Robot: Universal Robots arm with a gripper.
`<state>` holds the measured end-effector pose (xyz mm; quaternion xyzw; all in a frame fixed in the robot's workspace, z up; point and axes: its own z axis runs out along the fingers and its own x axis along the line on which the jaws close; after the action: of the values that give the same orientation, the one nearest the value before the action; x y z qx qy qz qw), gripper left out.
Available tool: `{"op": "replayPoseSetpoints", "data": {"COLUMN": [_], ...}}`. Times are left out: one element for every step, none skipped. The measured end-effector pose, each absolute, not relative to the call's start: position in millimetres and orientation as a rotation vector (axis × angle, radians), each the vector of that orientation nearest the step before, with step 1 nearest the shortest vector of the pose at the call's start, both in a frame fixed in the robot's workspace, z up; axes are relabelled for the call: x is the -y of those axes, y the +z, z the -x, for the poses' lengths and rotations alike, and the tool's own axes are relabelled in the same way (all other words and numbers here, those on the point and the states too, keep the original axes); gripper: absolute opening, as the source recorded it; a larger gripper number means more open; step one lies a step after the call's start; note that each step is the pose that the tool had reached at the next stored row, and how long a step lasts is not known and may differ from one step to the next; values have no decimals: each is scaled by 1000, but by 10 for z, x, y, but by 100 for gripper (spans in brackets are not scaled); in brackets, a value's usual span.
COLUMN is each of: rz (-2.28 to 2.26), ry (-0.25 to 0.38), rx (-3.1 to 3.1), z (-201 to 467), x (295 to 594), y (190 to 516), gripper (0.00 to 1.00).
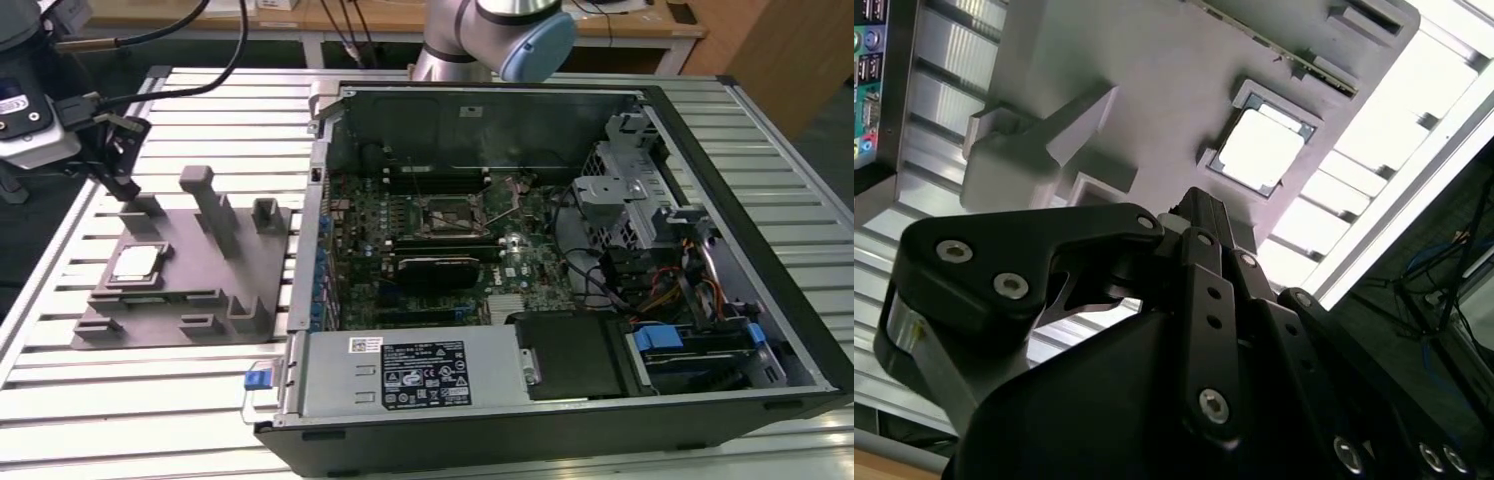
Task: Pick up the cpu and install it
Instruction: 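Pick up the cpu and move it towards the insertion slot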
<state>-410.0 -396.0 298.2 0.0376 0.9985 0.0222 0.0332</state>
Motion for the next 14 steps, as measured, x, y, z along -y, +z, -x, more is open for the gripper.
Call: {"op": "replayPoseSetpoints", "data": {"rz": [-116,-116,-116,-116,-116,-116,-116,-116,-116,-116,-116,-116,-117,-117], "ry": [68,68,68,67,67,66,66,66,66,65,65,65,65,65], "rx": [-3072,-3073,-3073,-3074,-3075,-3075,-3076,-3077,-3078,-3079,-3080,-3081,-3082,-3083], "z": [4106,4111,4114,4116,4118,4119,4121,4123,4124,4126,4127,4127,4128,4129], "x": [3960,3960,3960,3960,3960,3960,3960,3960,3960,3960,3960,3959,3959,3959], "y": [2968,2956,2945,2933,2921,2909,2897,2884,2870,2857,2845,2834,2823,2812], "gripper": [11,11,11,11,11,11,11,11,11,11,11,11,11,11]}}
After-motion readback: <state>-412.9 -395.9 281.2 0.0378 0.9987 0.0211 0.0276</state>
